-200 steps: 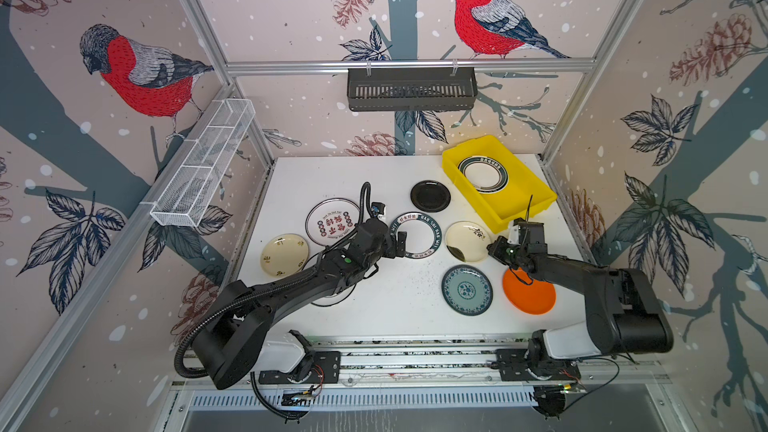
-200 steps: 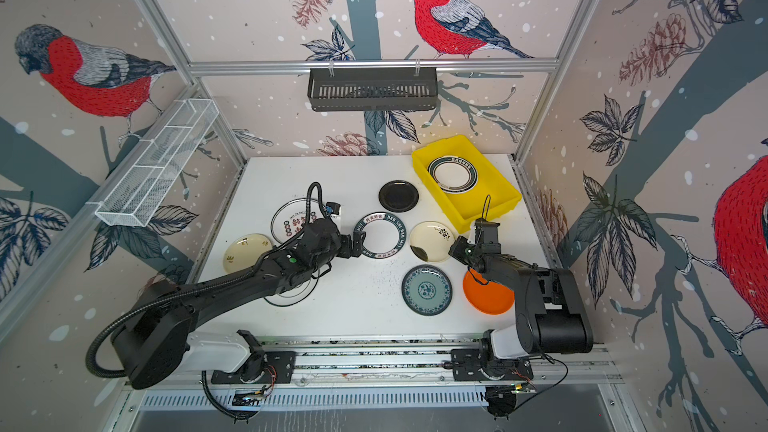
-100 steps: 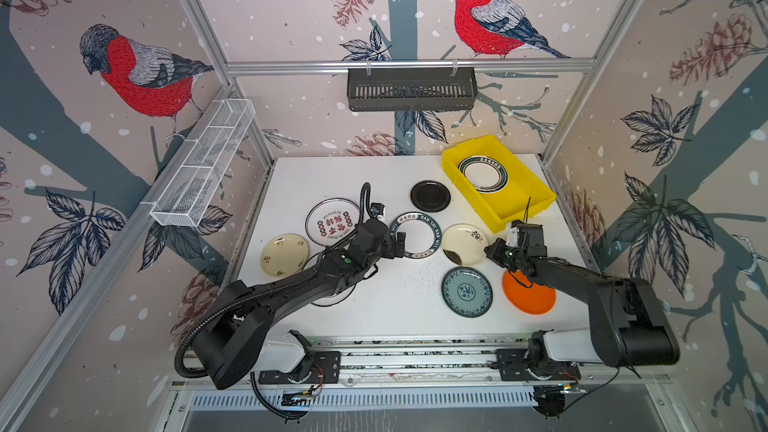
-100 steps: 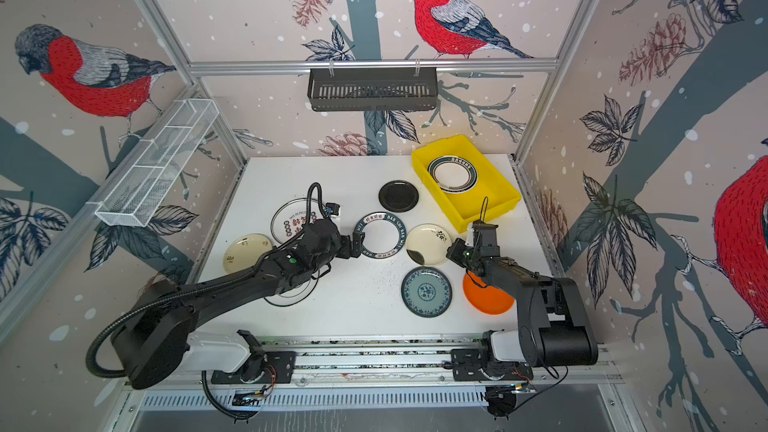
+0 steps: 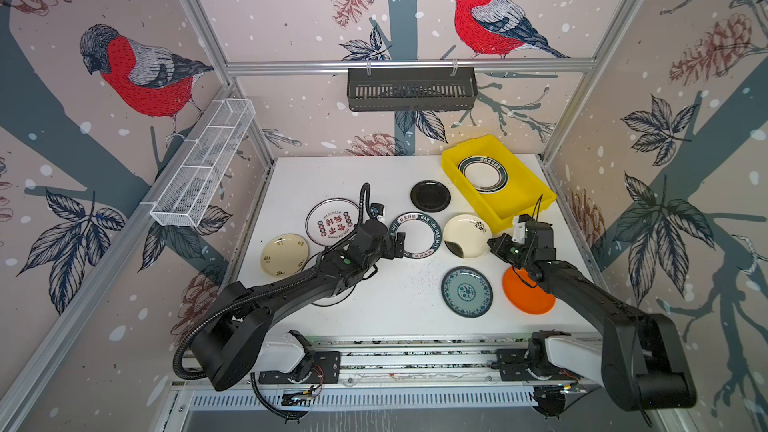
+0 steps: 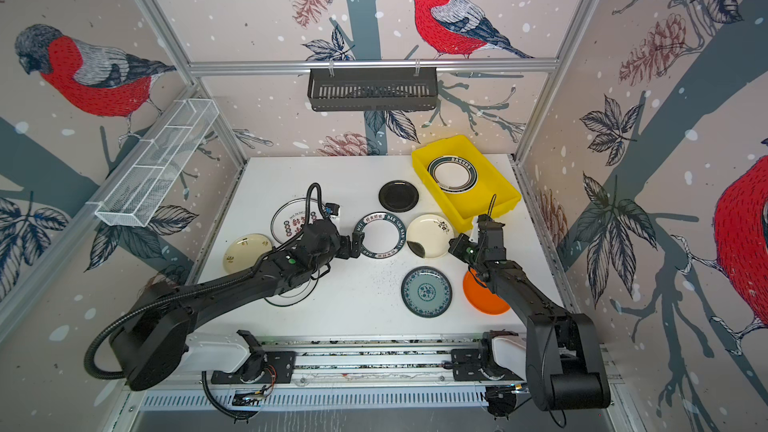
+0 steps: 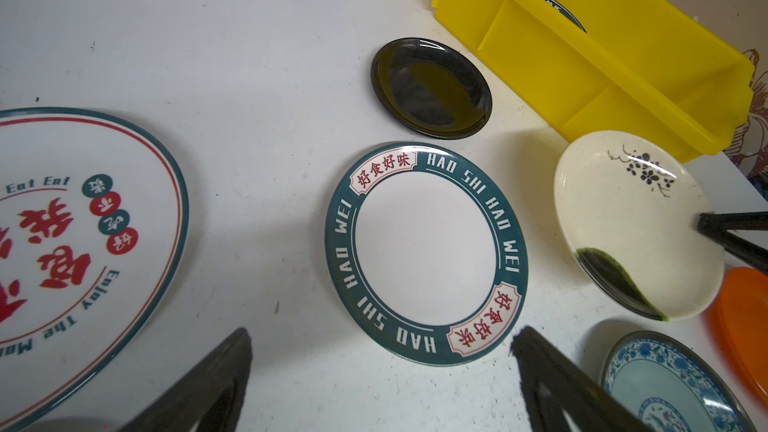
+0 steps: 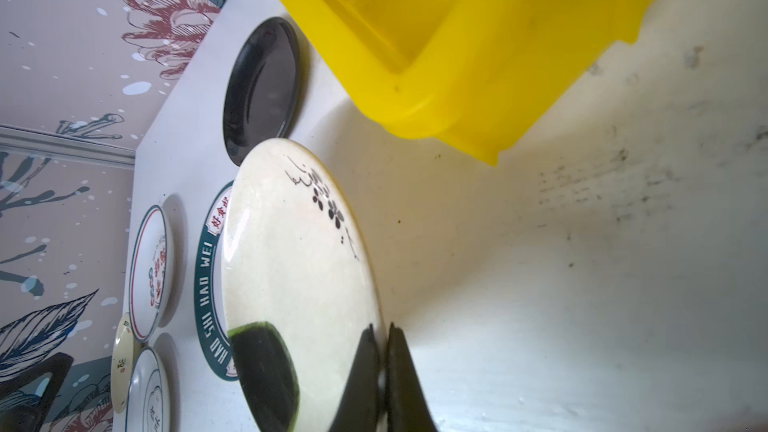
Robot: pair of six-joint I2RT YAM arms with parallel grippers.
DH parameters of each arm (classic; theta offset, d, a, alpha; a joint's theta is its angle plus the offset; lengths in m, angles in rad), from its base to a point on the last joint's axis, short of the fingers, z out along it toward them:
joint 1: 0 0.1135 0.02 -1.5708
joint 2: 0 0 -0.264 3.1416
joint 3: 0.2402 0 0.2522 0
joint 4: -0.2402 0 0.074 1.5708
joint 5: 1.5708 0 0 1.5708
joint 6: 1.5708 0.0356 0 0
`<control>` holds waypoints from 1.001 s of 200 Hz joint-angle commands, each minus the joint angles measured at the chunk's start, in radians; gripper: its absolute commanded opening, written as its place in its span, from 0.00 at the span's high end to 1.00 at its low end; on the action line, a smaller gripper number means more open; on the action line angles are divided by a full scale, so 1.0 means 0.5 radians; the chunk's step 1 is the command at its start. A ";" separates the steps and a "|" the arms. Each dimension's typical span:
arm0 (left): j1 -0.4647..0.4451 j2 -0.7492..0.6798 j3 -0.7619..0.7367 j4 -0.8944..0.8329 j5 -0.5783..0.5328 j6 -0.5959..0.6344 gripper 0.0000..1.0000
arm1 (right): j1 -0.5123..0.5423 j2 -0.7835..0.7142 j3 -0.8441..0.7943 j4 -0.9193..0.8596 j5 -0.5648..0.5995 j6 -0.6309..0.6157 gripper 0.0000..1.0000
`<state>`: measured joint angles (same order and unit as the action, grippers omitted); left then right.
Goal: Place the plates into the plastic bin on the countertop
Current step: 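Lift the cream flower-print plate over the yellow bin with the right gripper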
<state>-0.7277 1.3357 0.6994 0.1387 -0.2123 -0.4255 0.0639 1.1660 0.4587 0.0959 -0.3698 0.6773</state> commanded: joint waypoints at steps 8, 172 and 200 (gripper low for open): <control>0.000 -0.022 -0.021 0.042 -0.042 0.006 0.02 | 0.002 -0.107 0.052 -0.047 -0.022 -0.020 1.00; 0.001 -0.108 0.022 0.020 -0.133 0.100 0.02 | -0.401 0.305 0.708 0.173 -0.165 0.108 1.00; 0.001 -0.099 0.066 0.009 -0.186 0.145 0.02 | -0.446 0.529 0.883 0.157 0.021 0.084 1.00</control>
<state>-0.7277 1.2888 0.7155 0.1452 -0.2680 -0.3836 -0.1509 1.3689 0.8459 0.1295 -0.4278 0.7120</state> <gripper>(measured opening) 0.979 0.069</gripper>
